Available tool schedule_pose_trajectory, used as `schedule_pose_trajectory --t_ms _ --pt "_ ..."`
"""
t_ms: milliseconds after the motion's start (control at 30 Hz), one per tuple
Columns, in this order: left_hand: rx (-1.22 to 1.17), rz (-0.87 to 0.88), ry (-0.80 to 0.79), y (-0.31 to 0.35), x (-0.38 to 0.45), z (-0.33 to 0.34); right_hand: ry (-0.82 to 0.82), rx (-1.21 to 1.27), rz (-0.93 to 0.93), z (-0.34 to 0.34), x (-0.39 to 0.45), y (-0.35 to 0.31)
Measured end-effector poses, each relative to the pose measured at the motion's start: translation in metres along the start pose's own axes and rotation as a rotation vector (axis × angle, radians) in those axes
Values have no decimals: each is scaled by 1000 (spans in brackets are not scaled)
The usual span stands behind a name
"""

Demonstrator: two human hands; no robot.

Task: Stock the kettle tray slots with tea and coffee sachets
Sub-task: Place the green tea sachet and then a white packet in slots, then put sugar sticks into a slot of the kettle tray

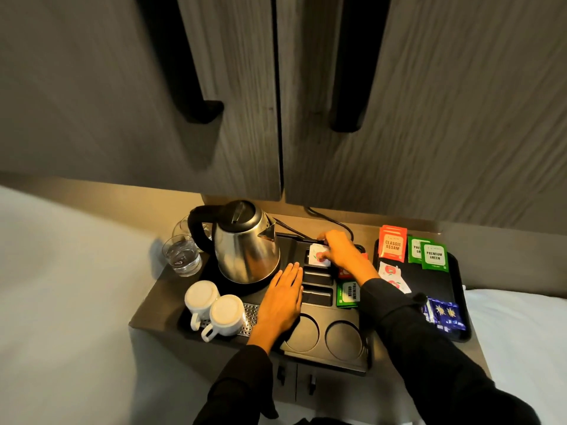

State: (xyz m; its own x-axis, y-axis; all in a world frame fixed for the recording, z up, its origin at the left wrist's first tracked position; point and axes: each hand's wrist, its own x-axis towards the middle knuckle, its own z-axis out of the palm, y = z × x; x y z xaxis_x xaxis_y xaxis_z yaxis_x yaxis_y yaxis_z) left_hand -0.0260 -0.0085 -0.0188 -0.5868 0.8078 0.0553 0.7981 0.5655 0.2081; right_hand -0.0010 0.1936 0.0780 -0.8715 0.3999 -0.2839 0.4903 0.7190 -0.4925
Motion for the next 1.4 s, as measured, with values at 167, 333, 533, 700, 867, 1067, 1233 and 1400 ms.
schedule_pose_trajectory --t_ms 167,333,533,700,867,1067,1233,1400 --pt "8 8 20 1 -3 2 246 162 16 -9 -22 34" --pt "8 1 15 3 -3 2 280 212 147 -22 -64 101" --pt "22 2 -2 6 -3 1 96 10 291 -10 -113 148" --pt "26 0 -4 4 -2 -4 81 -197 261 2 -120 135" --pt "28 -8 -16 6 -4 -5 47 -105 313 -3 -118 133" --pt "24 -11 -7 6 -5 -4 71 47 344 -24 -111 128" --pt "26 -28 14 1 -5 -8 152 42 212 -38 -87 77" --pt "9 -3 -2 10 -7 -6 44 -27 32 -20 -60 11"
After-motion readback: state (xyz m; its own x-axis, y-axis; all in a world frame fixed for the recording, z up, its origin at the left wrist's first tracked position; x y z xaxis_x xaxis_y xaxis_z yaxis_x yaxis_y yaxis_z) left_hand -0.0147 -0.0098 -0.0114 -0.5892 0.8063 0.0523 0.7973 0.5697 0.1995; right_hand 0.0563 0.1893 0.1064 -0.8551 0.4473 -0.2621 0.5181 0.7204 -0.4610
